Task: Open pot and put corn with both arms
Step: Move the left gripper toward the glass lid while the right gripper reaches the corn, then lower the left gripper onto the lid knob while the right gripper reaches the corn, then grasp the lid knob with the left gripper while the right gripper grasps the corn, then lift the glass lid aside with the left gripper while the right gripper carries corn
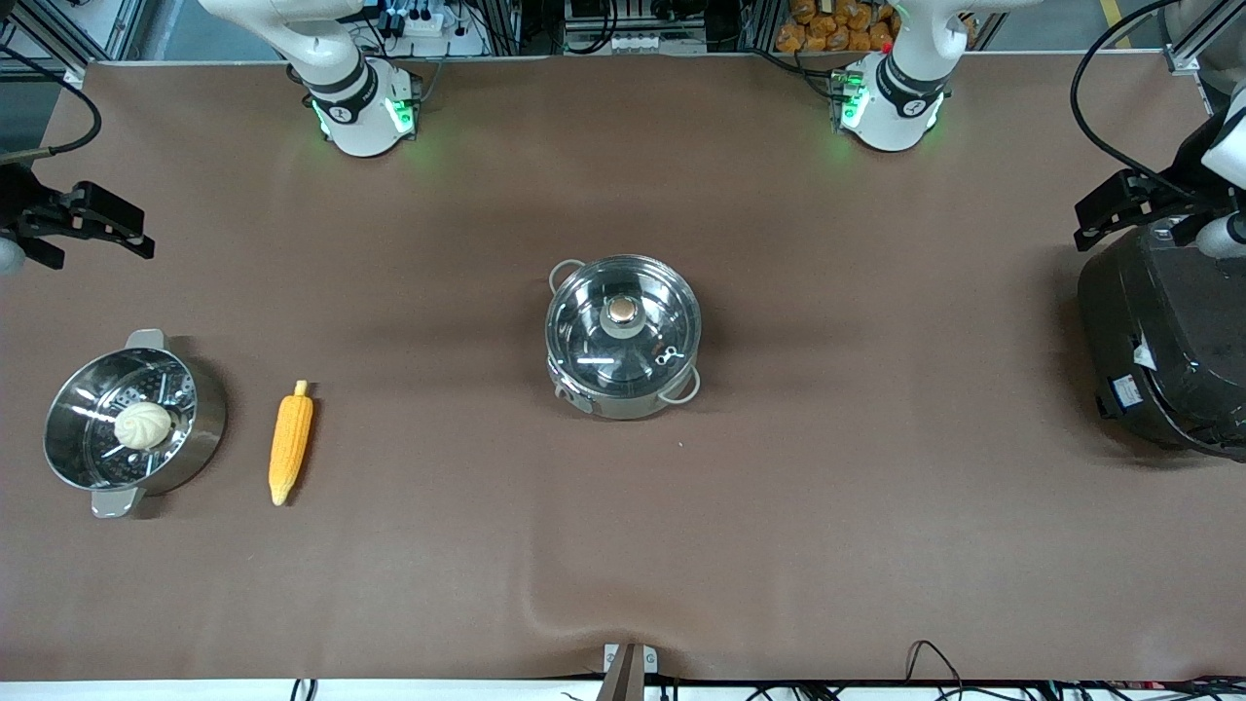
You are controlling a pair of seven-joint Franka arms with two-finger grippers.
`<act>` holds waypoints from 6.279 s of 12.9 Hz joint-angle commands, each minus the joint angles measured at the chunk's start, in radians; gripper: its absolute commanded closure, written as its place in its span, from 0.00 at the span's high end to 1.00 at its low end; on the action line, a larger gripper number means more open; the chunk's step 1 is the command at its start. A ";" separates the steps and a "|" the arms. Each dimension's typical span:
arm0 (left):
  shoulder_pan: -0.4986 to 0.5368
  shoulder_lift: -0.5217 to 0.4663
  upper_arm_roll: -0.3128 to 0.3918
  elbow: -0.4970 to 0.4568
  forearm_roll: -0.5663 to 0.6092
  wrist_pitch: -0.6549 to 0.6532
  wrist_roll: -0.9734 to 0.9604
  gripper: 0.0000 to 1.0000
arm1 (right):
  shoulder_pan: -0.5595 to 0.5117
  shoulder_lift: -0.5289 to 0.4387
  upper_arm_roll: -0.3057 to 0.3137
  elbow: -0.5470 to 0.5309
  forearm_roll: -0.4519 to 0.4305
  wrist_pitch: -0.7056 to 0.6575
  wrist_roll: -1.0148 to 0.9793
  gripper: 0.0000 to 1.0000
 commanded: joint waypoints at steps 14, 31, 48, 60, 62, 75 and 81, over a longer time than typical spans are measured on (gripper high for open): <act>-0.236 0.232 -0.249 0.120 -0.081 0.090 -0.601 1.00 | -0.017 0.177 0.007 0.006 0.009 0.072 -0.010 1.00; -0.726 0.616 -0.048 0.201 -0.038 0.396 -1.165 1.00 | -0.074 0.623 0.007 -0.163 -0.002 0.734 -0.086 1.00; -0.806 0.673 0.018 0.192 0.031 0.400 -1.163 0.40 | -0.042 0.670 0.006 -0.199 -0.005 0.770 -0.079 0.00; -0.673 0.344 0.011 0.151 -0.013 0.260 -0.968 0.00 | 0.000 0.476 0.032 -0.163 -0.003 0.635 -0.278 0.00; -0.569 0.242 0.011 0.079 -0.052 0.212 -0.759 0.00 | 0.062 0.455 0.049 -0.159 -0.003 0.619 -0.293 0.00; -0.057 0.051 0.011 -0.785 -0.069 0.805 -0.019 0.00 | 0.642 0.441 0.047 -0.023 0.009 0.524 -0.242 0.00; 0.015 0.291 0.014 -0.788 -0.049 1.042 0.033 0.00 | 0.759 0.585 0.044 0.083 -0.009 0.524 -0.152 0.00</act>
